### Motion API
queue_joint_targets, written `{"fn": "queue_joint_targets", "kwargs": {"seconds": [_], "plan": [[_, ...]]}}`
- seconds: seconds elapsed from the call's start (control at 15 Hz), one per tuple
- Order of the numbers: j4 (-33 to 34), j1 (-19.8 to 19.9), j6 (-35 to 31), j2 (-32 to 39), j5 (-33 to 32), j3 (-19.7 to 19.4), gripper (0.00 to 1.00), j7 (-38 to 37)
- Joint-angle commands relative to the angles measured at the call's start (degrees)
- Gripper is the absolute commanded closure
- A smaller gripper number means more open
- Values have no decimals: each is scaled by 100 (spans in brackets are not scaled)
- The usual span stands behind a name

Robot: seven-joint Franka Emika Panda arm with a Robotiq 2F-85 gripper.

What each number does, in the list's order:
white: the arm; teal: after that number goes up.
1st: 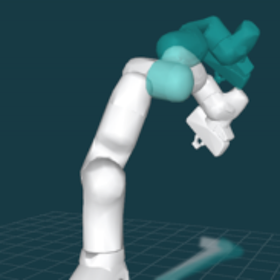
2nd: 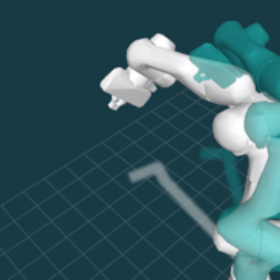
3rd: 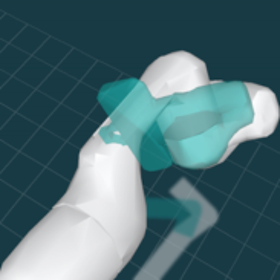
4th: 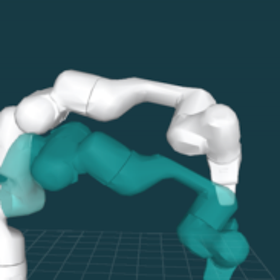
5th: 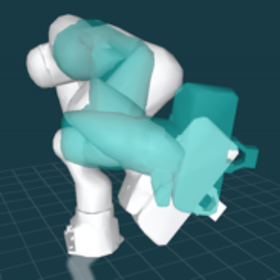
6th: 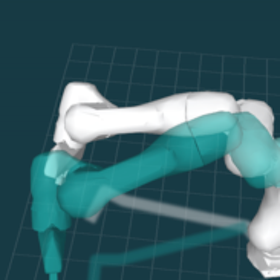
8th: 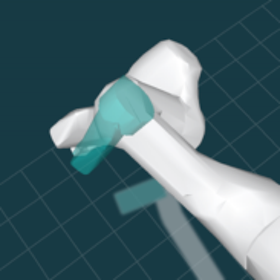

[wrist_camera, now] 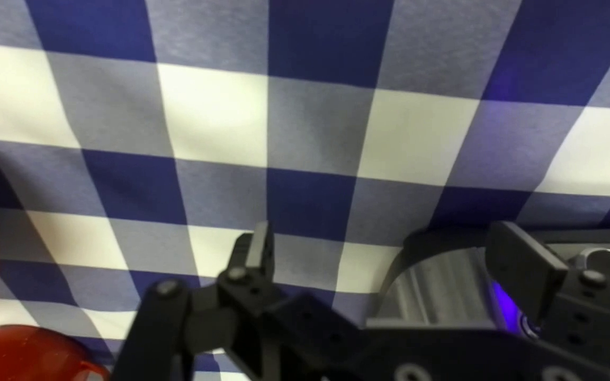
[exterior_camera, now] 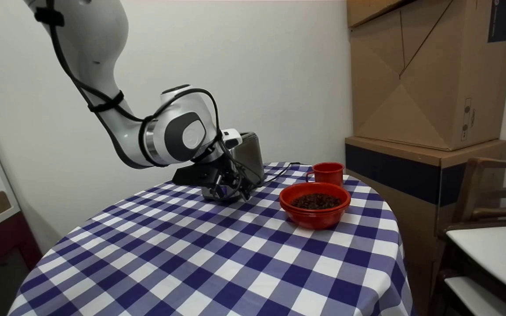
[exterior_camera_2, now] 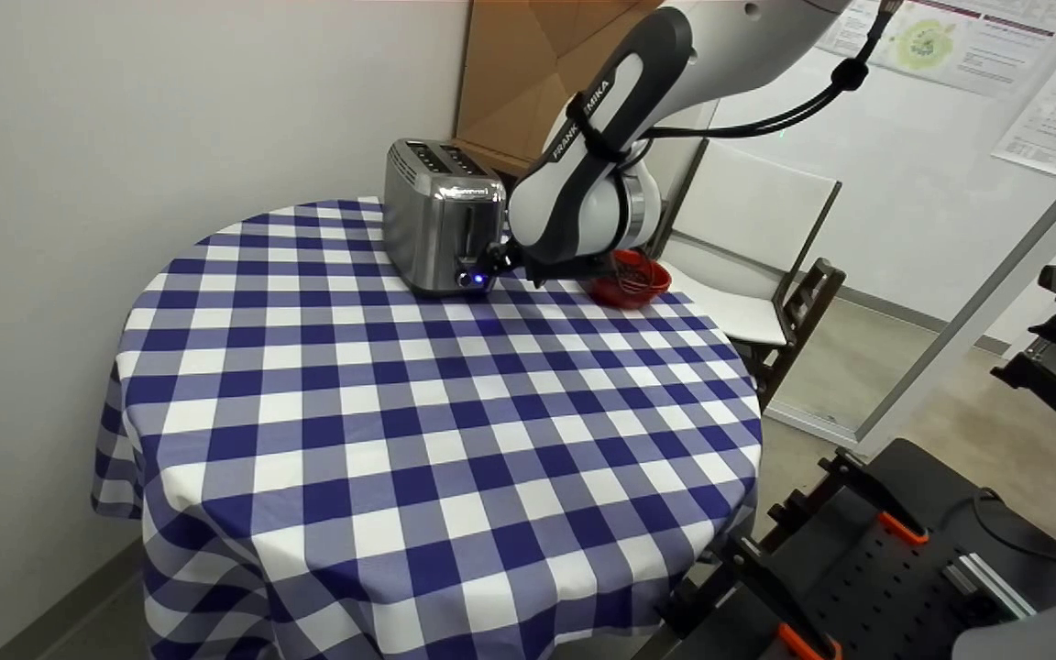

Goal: Release the lever on the toaster upwards.

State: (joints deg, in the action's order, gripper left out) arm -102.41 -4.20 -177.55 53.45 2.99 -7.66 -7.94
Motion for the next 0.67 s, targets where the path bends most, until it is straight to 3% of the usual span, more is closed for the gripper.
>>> {"fn": "queue_joint_targets", "kwargs": {"seconds": [0.0,0.6], "plan": [[-15,51,-221,-6,27,57,0,42],[-62,372,-320,-91,83,475,0,87]]}}
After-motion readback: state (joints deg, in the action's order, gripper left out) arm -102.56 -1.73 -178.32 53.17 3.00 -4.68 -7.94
